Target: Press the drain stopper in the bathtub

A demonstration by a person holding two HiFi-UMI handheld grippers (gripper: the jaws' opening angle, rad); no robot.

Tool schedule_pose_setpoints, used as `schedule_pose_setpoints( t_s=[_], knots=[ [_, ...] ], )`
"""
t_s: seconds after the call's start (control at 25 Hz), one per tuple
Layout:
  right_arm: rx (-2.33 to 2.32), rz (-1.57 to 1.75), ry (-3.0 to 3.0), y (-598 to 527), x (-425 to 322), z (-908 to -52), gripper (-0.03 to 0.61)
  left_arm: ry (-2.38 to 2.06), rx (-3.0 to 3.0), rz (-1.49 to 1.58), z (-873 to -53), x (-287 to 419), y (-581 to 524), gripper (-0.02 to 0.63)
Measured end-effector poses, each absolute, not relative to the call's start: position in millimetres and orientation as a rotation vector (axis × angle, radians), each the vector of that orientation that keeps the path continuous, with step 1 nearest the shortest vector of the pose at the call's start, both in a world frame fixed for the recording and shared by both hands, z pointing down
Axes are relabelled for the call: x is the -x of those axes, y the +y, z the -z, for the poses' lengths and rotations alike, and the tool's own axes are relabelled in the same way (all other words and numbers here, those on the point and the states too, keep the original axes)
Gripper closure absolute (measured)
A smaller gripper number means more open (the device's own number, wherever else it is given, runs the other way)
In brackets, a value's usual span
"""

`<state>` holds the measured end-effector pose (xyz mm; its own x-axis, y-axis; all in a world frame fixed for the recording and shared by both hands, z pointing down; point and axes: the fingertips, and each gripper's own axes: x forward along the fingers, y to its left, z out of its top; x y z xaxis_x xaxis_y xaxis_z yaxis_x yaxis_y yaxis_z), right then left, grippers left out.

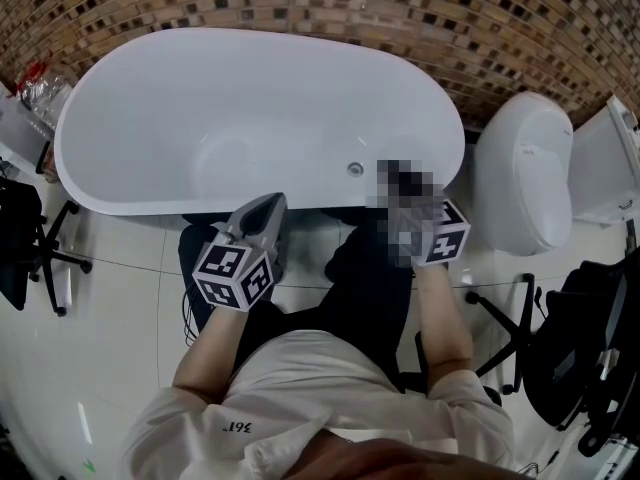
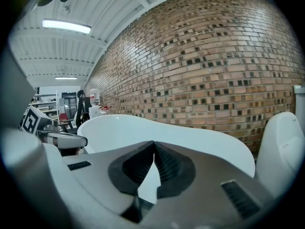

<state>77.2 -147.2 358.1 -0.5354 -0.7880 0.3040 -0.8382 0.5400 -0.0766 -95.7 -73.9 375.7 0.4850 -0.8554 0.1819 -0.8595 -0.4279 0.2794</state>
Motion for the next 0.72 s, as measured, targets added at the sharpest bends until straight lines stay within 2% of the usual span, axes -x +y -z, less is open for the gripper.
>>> schedule_pose_setpoints(
  t_s=[0.72],
  knots=[
    [-1.347, -0.178, -2.526, -193, -65, -325, 0.571, -1.438, -2.412, -0.028, -382, 107, -86, 0.607]
  ],
)
